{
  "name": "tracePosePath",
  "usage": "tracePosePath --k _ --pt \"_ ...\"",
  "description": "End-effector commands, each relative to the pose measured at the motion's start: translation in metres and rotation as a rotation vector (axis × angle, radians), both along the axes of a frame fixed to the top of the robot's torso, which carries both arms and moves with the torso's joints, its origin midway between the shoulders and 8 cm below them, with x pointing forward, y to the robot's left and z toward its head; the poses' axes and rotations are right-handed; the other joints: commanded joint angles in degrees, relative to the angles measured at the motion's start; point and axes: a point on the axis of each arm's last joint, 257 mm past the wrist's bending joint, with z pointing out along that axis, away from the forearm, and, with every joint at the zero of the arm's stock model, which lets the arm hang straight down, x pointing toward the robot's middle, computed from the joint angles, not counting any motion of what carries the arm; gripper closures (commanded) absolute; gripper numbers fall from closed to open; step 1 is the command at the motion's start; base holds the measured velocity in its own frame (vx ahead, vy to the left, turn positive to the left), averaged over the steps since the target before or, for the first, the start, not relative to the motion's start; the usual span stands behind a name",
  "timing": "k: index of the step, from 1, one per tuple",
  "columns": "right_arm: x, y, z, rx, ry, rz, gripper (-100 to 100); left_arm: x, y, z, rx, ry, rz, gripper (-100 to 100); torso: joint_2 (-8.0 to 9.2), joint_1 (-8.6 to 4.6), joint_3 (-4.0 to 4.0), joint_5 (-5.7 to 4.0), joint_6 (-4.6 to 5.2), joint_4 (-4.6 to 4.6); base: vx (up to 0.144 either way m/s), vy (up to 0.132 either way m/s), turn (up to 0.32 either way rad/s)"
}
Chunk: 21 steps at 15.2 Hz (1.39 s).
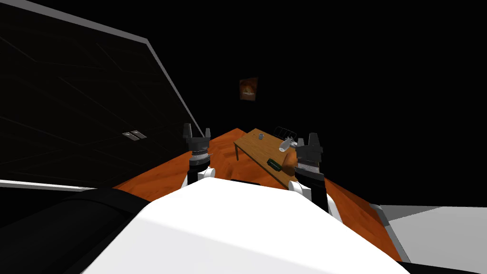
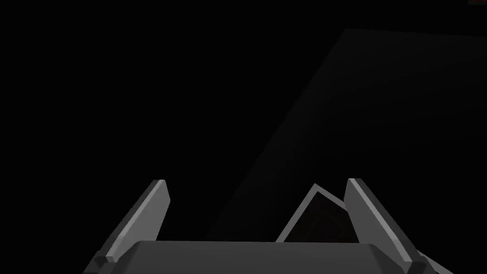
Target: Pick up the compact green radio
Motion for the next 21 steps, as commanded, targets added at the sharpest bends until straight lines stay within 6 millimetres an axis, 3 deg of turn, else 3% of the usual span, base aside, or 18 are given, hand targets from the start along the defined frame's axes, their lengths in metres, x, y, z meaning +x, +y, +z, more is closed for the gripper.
tracePosePath --k 1,9,10,11,19,21 --pt "0.003 0.004 -0.005 -0.031 0.016 0.012 -100 0.000 0.000 0.000 0.000 0.000 0.000 0 0.00 0.00 0.00 0.00 0.00 0.00 0.006 0.006 0.009" --pt "0.024 0.022 -0.051 -0.206 0.129 0.063 -100 0.000 0.000 0.000 0.000 0.000 0.000 0 -0.19 0.13 -0.11 0.03 -0.01 -0.05 0.031 0.033 0.020" --pt "0.029 0.026 -0.066 -0.254 0.161 0.074 -100 0.000 0.000 0.000 0.000 0.000 0.000 0 -0.19 0.13 -0.11 0.03 -0.01 -0.04 0.044 0.043 0.023" --pt "0.029 0.026 -0.066 -0.254 0.161 0.074 -100 0.000 0.000 0.000 0.000 0.000 0.000 0 -0.20 0.15 -0.12 0.03 -0.01 -0.05 0.041 0.046 0.020" --pt "0.045 0.036 -0.153 -0.544 0.328 0.130 -100 0.000 0.000 0.000 0.000 0.000 0.000 0 -0.27 0.22 -0.16 0.05 -0.01 -0.06 0.053 0.060 0.031" --pt "0.045 0.032 -0.161 -0.554 0.347 0.132 -100 0.000 0.000 0.000 0.000 0.000 0.000 0 -0.26 0.21 -0.15 0.04 0.00 -0.06 0.041 0.047 0.018"
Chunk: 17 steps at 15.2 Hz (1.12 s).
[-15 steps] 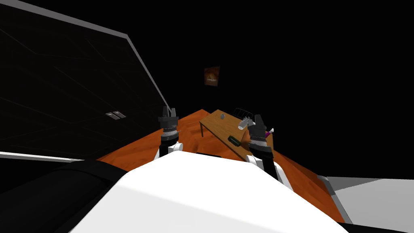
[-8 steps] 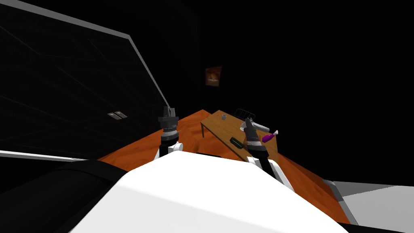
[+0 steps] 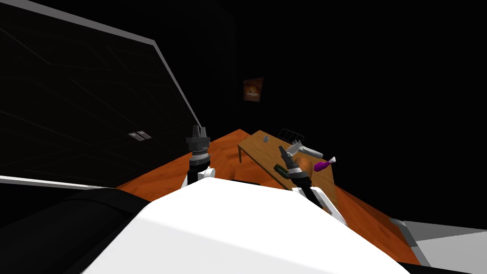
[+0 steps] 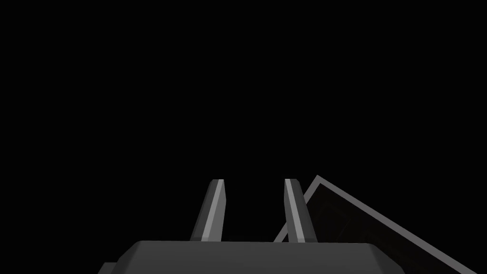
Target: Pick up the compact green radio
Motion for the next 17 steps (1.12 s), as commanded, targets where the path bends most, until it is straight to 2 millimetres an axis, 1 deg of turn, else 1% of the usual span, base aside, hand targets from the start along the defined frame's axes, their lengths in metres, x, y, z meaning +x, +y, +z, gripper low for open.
tracePosePath --k 1,2,3,4,5,6,7,8,9,10,11,12,13,15,16,17 --pt "0.002 -0.002 -0.024 -0.082 0.041 0.017 -100 0.000 0.000 0.000 0.000 0.000 0.000 0 0.00 0.00 0.00 0.00 0.00 0.00 0.044 0.047 0.026" --pt "0.002 -0.004 -0.027 -0.087 0.050 0.016 -100 0.000 0.000 0.000 0.000 0.000 0.000 0 0.00 0.00 0.00 0.00 -0.01 0.00 0.046 0.051 0.029" --pt "0.001 -0.002 -0.041 -0.150 0.069 0.034 -100 0.000 0.000 0.000 0.000 0.000 0.000 0 -0.01 0.01 0.00 0.00 -0.01 0.00 0.052 0.060 0.034" --pt "0.001 -0.007 -0.049 -0.161 0.086 0.032 -100 0.000 0.000 0.000 0.000 0.000 0.000 0 -0.03 0.03 -0.01 0.01 -0.01 0.00 0.056 0.063 0.030" --pt "0.001 -0.008 -0.051 -0.161 0.090 0.030 -100 0.000 0.000 0.000 0.000 0.000 0.000 0 -0.04 0.05 -0.02 0.01 -0.01 0.00 0.039 0.047 0.010" --pt "-0.001 -0.010 -0.067 -0.236 0.115 0.051 -100 0.000 0.000 0.000 0.000 0.000 0.000 0 -0.01 0.03 -0.01 0.00 0.00 0.00 0.048 0.059 0.029" --pt "-0.001 -0.014 -0.075 -0.238 0.131 0.044 -100 0.000 0.000 0.000 0.000 0.000 0.000 0 -0.02 0.04 -0.01 0.00 -0.01 0.00 0.047 0.062 0.036" --pt "-0.004 -0.017 -0.093 -0.307 0.159 0.062 -100 0.000 0.000 0.000 0.000 0.000 0.000 0 -0.01 0.05 -0.01 0.01 0.00 0.00 0.043 0.068 0.042" --pt "-0.004 -0.022 -0.099 -0.317 0.173 0.060 -100 0.000 0.000 0.000 0.000 0.000 0.000 0 -0.01 0.07 0.00 0.02 -0.01 0.00 0.050 0.064 0.031" --pt "-0.008 -0.023 -0.114 -0.382 0.192 0.080 -100 0.000 0.000 0.000 0.000 0.000 0.000 0 -0.01 0.07 0.00 0.02 0.01 0.00 0.070 0.063 0.035" --pt "-0.009 -0.032 -0.123 -0.398 0.215 0.076 -100 0.000 0.000 0.000 0.000 0.000 0.000 0 -0.06 0.07 -0.03 0.01 -0.01 -0.01 0.074 0.065 0.033" --pt "-0.009 -0.032 -0.123 -0.398 0.215 0.076 -100 0.000 0.000 0.000 0.000 0.000 0.000 0 -0.09 0.07 -0.04 0.02 0.00 -0.01 0.052 0.051 0.007" --pt "-0.014 -0.038 -0.140 -0.474 0.241 0.099 -100 0.000 0.000 0.000 0.000 0.000 0.000 0 -0.06 0.05 -0.03 0.02 0.00 -0.01 0.051 0.061 0.033" --pt "-0.015 -0.044 -0.146 -0.481 0.258 0.094 -100 0.000 0.000 0.000 0.000 0.000 0.000 0 -0.04 0.07 -0.02 0.02 0.00 -0.01 0.048 0.054 0.018" --pt "-0.021 -0.052 -0.163 -0.562 0.284 0.119 -100 0.000 0.000 0.000 0.000 0.000 0.000 0 -0.01 0.03 -0.01 0.01 0.00 0.00 0.043 0.051 0.036" --pt "-0.023 -0.058 -0.169 -0.564 0.300 0.112 -100 0.000 0.000 0.000 0.000 0.000 0.000 0 -0.01 0.03 0.00 0.01 -0.01 0.00 0.048 0.061 0.036"
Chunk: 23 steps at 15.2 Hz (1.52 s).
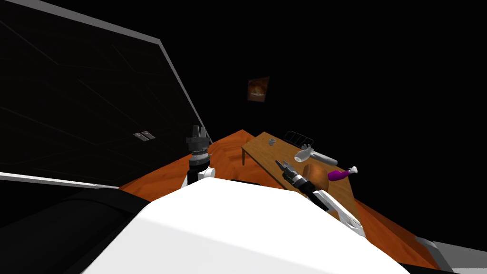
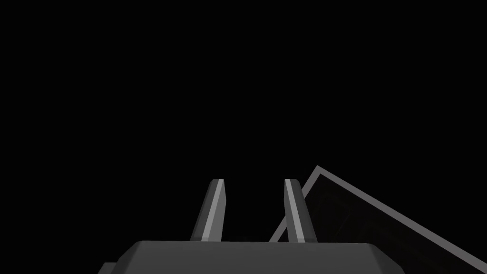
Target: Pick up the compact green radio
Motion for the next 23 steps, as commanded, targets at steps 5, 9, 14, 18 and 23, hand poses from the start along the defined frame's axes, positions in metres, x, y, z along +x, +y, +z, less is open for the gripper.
tracePosePath --k 5,9,14,18,23 --pt "-0.024 -0.042 -0.053 -0.199 0.108 0.042 -100 0.000 0.000 0.000 0.000 0.000 0.000 0 -0.03 0.01 -0.02 0.01 0.00 0.00 0.058 0.063 0.030" --pt "-0.045 -0.075 -0.083 -0.356 0.181 0.097 -100 0.000 0.000 0.000 0.000 0.000 0.000 0 -0.04 0.05 -0.02 0.02 0.02 -0.01 0.061 0.070 0.030" --pt "-0.063 -0.106 -0.105 -0.443 0.244 0.108 -100 0.000 0.000 0.000 0.000 0.000 0.000 0 0.00 -0.02 0.00 0.01 0.00 0.00 0.047 0.047 0.025" --pt "-0.095 -0.153 -0.130 -0.595 0.337 0.155 -100 0.000 0.000 0.000 0.000 0.000 0.000 0 -0.07 0.07 -0.03 0.02 -0.01 -0.01 0.067 0.070 0.036" --pt "-0.130 -0.200 -0.147 -0.734 0.432 0.205 -100 0.000 0.000 0.000 0.000 0.000 0.000 0 -0.03 0.02 -0.01 0.02 0.01 0.00 0.064 0.061 0.029"
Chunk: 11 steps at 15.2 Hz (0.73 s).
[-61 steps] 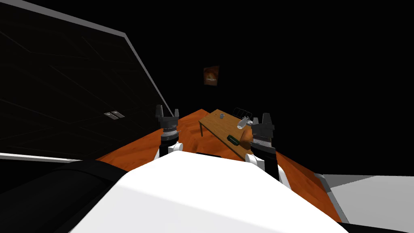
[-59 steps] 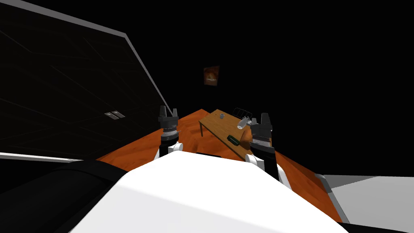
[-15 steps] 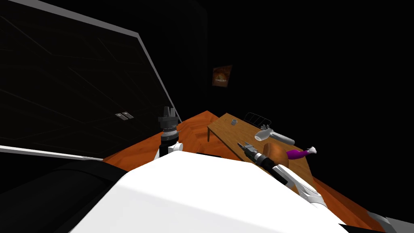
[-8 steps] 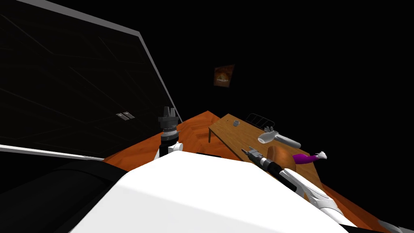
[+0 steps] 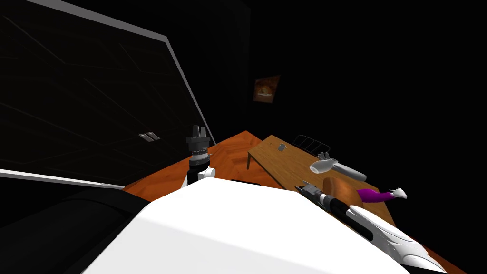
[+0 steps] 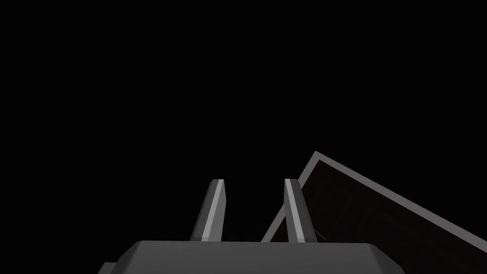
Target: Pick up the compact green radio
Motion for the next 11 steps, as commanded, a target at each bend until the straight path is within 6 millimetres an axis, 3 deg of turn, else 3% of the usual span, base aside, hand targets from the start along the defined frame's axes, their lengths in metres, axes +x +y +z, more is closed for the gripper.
tracePosePath --k 1,3,4,8,9,10,11 --pt "-0.024 -0.026 -0.008 -0.082 0.061 0.037 -100 0.000 0.000 0.000 0.000 0.000 0.000 0 0.00 0.00 0.00 0.00 0.00 0.00 0.073 0.060 0.044" --pt "-0.028 -0.033 -0.010 -0.091 0.070 0.026 -100 0.000 0.000 0.000 0.000 0.000 0.000 0 -0.04 0.05 -0.02 0.01 0.01 -0.01 0.062 0.063 0.023" --pt "-0.043 -0.048 -0.013 -0.140 0.110 0.059 -100 0.000 0.000 0.000 0.000 0.000 0.000 0 -0.01 0.04 0.00 0.01 0.00 0.00 0.052 0.061 0.026" --pt "-0.047 -0.055 -0.014 -0.150 0.120 0.047 -100 0.000 0.000 0.000 0.000 0.000 0.000 0 0.11 -0.07 0.06 -0.02 0.01 0.02 0.029 0.031 0.010" --pt "-0.064 -0.072 -0.017 -0.199 0.164 0.073 -100 0.000 0.000 0.000 0.000 0.000 0.000 0 0.17 -0.13 0.09 -0.03 0.01 0.04 0.028 0.018 0.027" --pt "-0.067 -0.076 -0.018 -0.204 0.169 0.067 -100 0.000 0.000 0.000 0.000 0.000 0.000 0 0.15 -0.14 0.09 -0.03 0.01 0.04 0.046 0.036 0.036" --pt "-0.086 -0.095 -0.020 -0.252 0.218 0.086 -100 0.000 0.000 0.000 0.000 0.000 0.000 0 0.11 -0.10 0.07 -0.02 0.00 0.03 0.053 0.054 0.049"
